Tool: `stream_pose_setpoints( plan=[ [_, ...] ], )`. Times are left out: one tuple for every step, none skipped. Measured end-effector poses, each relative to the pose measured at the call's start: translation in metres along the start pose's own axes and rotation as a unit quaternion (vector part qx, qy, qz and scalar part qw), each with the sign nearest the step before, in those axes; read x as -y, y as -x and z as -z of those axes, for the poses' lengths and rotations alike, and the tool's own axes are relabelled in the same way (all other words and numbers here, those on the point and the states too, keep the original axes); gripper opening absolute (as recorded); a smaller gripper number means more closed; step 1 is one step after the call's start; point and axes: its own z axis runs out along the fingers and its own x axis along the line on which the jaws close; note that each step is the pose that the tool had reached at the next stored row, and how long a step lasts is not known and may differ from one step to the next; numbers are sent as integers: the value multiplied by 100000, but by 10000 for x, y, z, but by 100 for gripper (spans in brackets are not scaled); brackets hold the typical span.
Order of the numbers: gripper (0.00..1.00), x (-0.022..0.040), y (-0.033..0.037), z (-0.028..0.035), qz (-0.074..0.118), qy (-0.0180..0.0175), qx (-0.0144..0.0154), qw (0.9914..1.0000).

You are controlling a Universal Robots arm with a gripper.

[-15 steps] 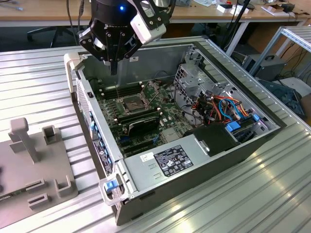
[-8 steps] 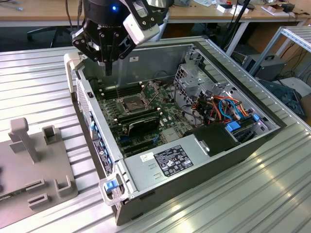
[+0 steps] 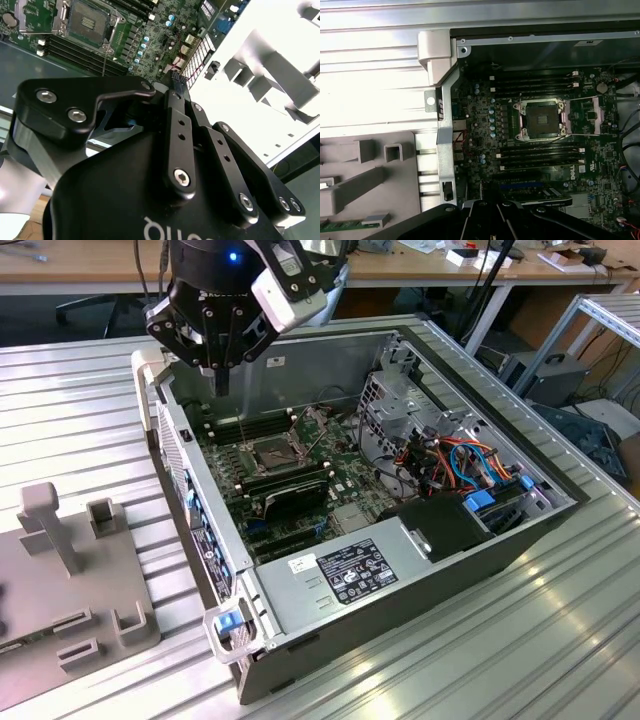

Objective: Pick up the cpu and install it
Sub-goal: 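Reach for the cpu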

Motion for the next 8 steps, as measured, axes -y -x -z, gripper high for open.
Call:
stream_pose_setpoints(
  plan=[
    [11,0,-5,0,0,1,-1,100000],
    [11,1,-7,0,8,-1,-1,100000],
    [11,1,-9,0,14,0,-2,100000],
    [11,1,-10,0,17,0,-3,100000],
    [11,1,-13,0,11,0,-2,100000],
    [11,1,-15,1,13,-2,-2,100000],
    [11,1,-15,1,11,-2,-3,100000],
    [11,1,-16,1,10,-1,-4,100000]
  ],
)
